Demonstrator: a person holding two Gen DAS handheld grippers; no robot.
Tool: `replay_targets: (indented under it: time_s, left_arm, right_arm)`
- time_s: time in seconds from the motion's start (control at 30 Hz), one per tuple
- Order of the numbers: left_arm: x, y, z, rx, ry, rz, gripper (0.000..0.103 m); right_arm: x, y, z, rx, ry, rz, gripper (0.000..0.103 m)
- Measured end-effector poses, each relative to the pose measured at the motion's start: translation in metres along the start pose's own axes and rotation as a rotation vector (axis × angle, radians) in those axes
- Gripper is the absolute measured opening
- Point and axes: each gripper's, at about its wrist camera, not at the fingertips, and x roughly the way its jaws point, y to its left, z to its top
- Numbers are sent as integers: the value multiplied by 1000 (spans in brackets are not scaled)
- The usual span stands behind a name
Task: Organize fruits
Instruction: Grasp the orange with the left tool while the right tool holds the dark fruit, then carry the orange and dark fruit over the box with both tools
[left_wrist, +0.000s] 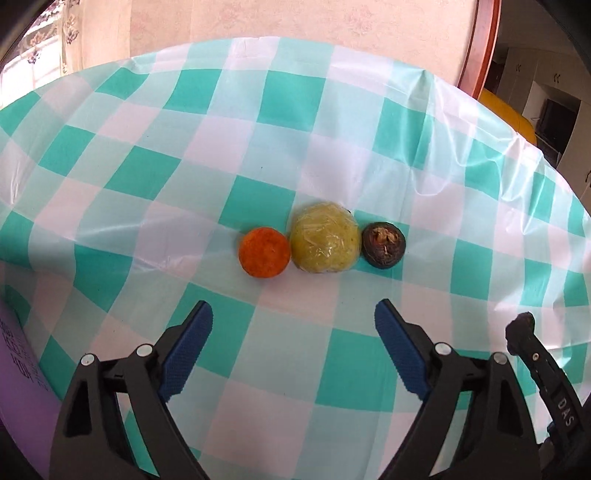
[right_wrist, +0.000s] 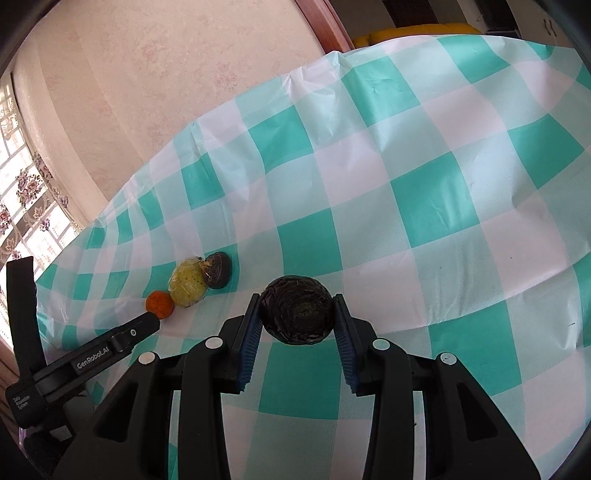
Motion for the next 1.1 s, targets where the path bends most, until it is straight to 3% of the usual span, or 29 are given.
replay_targets:
  time_s: [0.23,0.4,0.53,0.63,0.93,1.1]
  left_arm:
    - [46,-4,19,118,61,115,70]
    - [55,6,29,89,56,59,63]
    - [53,2,30,124,36,66,36]
    - [40,2,24,92,24,58,34]
    - [-59,2,-52,80,-52,-94,34]
    - [-78,27,-97,5,-53,-181,34]
  right_arm:
    - [3,1,1,3,4,18,39]
    - [3,0,0,-1,15,24,39]
    - [4,2,0,-3,21,26,39]
    - [4,2,0,-2,20,30,39]
    - [7,2,1,-5,40,27,38]
    - [9,3,2,-6,49,19,38]
